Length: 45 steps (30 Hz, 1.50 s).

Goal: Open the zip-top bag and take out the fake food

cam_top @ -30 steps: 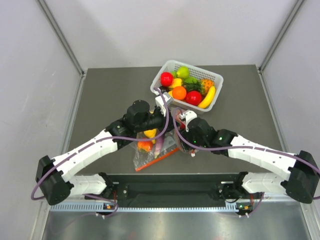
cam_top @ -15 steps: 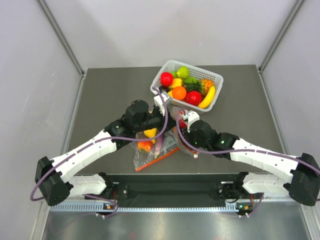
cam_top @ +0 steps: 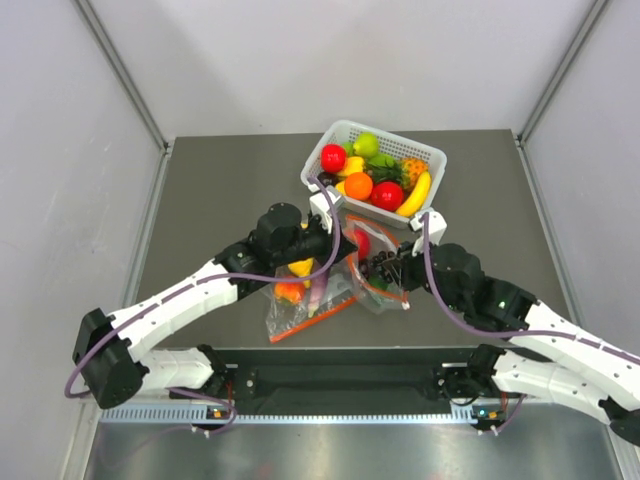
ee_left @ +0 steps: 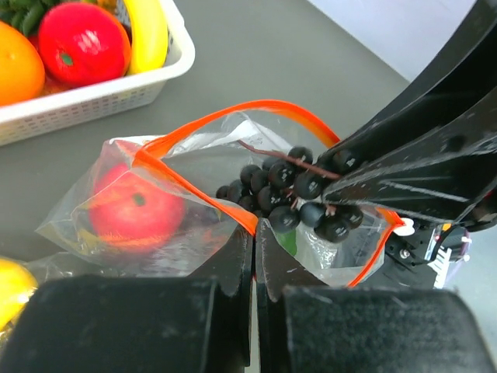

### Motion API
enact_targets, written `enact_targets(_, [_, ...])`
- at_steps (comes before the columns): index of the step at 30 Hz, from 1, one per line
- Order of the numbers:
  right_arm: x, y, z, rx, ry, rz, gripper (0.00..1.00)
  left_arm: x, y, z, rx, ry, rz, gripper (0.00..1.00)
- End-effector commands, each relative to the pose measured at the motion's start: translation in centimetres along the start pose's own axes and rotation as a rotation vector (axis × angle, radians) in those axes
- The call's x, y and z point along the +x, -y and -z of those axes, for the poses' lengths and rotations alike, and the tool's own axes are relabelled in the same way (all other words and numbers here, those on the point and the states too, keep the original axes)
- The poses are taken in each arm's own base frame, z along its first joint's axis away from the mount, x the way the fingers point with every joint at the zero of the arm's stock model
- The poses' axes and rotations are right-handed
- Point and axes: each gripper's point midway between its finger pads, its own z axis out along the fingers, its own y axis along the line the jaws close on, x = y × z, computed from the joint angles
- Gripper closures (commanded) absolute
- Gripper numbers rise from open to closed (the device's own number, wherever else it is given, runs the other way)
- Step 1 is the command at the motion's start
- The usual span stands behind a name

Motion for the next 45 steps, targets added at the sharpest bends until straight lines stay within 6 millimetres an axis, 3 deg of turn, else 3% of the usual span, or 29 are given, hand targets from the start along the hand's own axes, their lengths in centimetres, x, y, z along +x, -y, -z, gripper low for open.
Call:
enact_targets(1, [-3.6, -0.5, 1.0, -0.010, 0.112, -0.007, 1.00, -0.8, 0.3, -0.4, 0.015, 0.048, -0.011, 1.00])
enact_targets(14, [-10.8, -3.6, 4.1, -0.179, 0.279, -0.002, 1.00, 1.3, -1.3, -2.4, -0.025, -0.013, 0.000, 1.00])
enact_targets(19, [-13.2, -3.4, 4.8, -0.170, 0.329, 0.017, 1.00, 1.6, -2.2, -2.9, -0.072, -0.017, 0.001, 1.00])
enact_targets(25, [-16.4, -2.7, 5.7, -0.167, 0.407, 0.029, 1.00, 2.2, -4.9, -2.9, -0.204, -0.029, 0.023, 1.00])
enact_targets(31, [-18.3, 0.4, 3.7, -0.124, 0.425, 0.027, 1.00, 2.9, -5.8, -2.3, -0.241, -0.033, 0.029, 1.00])
enact_targets(32, [-18.7, 2.2, 3.1, -0.082, 0.427, 0.018, 1.00, 2.9, -5.9, -2.2, -0.243, -0.031, 0.027, 1.00])
enact_targets(35, [-19.2, 5.1, 0.8, -0.041, 0.405, 0.010, 1.00, 2.6, -5.8, -1.4, -0.243, -0.014, 0.018, 1.00])
enact_targets(37, [-18.9, 7.7, -2.4, -0.026, 0.359, -0.002, 1.00, 3.0, -5.7, -0.7, -0.247, -0.031, 0.014, 1.00])
enact_targets(38, [-19.6, 8.0, -2.1, -0.037, 0.382, -0.004, 1.00, 3.0, -5.7, -0.6, -0.249, -0.033, 0.014, 1.00])
enact_targets(39, [-19.5, 9.2, -3.8, -0.035, 0.370, -0.020, 1.00, 3.1, -5.7, -0.4, -0.250, -0.036, 0.010, 1.00])
enact_targets(40, [-20.0, 10.5, -4.3, -0.047, 0.385, -0.026, 1.00, 3.2, -6.0, -0.1, -0.265, -0.042, 0.011, 1.00])
enact_targets(43, [-20.5, 13.1, -7.4, -0.061, 0.379, -0.056, 1.00, 4.1, -6.6, 0.4, -0.293, -0.061, 0.016, 1.00])
enact_targets(44, [-19.7, 14.8, -9.2, -0.046, 0.349, -0.075, 1.00, 4.4, -6.8, 0.6, -0.298, -0.067, 0.019, 1.00])
enact_targets(45, [-20.8, 15.3, -9.7, -0.047, 0.370, -0.066, 1.00, 5.1, -6.9, 0.7, -0.301, -0.080, 0.023, 1.00])
